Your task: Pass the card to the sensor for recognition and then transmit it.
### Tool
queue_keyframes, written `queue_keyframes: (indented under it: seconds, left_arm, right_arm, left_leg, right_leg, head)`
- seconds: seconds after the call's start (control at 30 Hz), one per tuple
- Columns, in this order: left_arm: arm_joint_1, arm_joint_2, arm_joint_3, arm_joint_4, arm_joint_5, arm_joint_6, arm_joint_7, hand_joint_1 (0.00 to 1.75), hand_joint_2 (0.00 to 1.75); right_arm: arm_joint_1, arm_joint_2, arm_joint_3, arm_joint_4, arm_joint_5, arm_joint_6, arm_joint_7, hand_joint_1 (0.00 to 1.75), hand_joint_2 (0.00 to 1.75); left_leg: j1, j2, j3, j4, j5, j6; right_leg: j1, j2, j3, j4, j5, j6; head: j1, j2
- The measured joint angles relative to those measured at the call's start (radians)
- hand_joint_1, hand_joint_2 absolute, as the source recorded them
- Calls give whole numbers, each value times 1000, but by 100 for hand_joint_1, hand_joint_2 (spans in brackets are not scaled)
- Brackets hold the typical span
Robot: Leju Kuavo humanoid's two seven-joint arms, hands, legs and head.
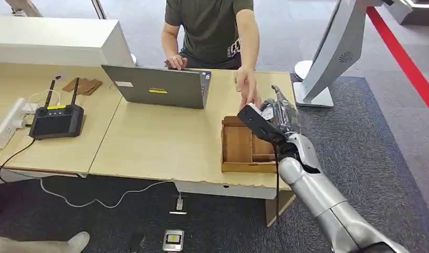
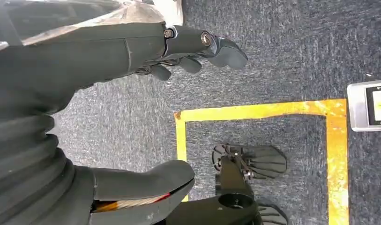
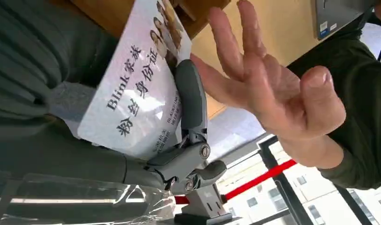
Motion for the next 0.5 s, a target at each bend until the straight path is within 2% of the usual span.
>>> queue_keyframes:
  seconds: [0.33, 0.4, 0.5]
  left_arm:
    - [3, 0, -4, 9, 10, 0, -17, 0, 175]
    - [3, 0, -6, 11, 9, 0, -17, 0, 175]
    - [4, 0, -8, 14, 5, 0, -17, 0, 175]
  right_arm:
    - [-14, 34, -1, 76, 6, -14, -16, 175, 175]
    - [-16, 37, -2, 87, 7, -15, -16, 164, 175]
    - [-17, 39, -7, 95, 9, -15, -16, 164, 175]
  left_leg:
    - [0, 0, 0, 0, 0, 0]
    - [0, 0, 0, 0, 0, 0]
    - [0, 0, 0, 0, 0, 0]
  right_leg:
    - [0, 0, 0, 0, 0, 0]
    - [0, 0, 0, 0, 0, 0]
    - [0, 0, 0, 0, 0, 0]
  head:
    - [0, 0]
    - [0, 0]
    - [0, 0]
